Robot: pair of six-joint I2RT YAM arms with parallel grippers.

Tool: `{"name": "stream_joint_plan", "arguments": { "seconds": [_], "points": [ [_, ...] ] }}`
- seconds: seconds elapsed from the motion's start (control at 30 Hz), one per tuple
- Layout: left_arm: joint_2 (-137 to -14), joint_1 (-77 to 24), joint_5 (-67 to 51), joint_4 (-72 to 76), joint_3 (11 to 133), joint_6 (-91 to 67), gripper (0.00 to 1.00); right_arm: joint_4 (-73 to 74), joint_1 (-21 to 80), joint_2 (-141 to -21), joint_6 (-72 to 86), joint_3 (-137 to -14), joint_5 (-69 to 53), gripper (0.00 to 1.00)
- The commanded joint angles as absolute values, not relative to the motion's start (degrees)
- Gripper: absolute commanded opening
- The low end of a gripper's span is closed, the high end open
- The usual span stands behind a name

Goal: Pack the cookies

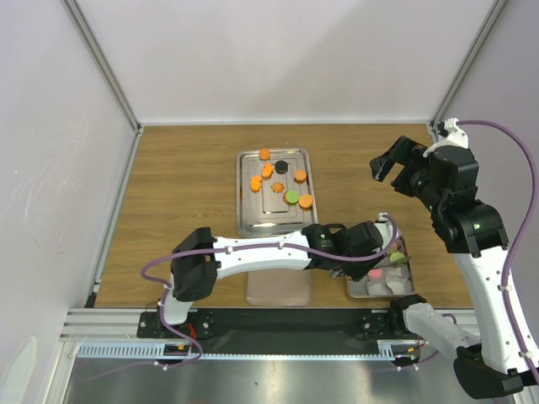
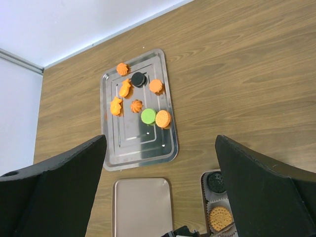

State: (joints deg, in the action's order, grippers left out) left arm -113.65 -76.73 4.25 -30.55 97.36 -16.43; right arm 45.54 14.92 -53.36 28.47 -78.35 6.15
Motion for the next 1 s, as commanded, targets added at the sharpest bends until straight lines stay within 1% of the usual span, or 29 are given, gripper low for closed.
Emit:
{"name": "stream_joint_plan", "arguments": {
  "seconds": [0.0, 0.6, 0.7, 0.97],
  "points": [
    [-113.5, -76.6, 3.2, -27.4, 97.2, -15.3, 0.44, 44.6, 15.4, -53.2, 28.8, -78.7, 6.7, 1.0],
    [-113.1, -76.6, 3.4, -27.2, 95.8, -15.7, 0.47, 45.1, 15.7, -52.2, 29.1, -78.3, 7.0, 1.0],
    [-113.0, -76.6, 3.6, -27.1, 95.6, -15.8, 0.5, 45.1, 15.8, -52.1, 29.1, -78.3, 7.1, 1.0],
    [-111.9, -76.6, 3.9, -26.8, 94.9, -15.7, 0.51, 45.2, 16.0, -51.9, 29.3, -78.7, 6.9, 1.0]
  ]
}}
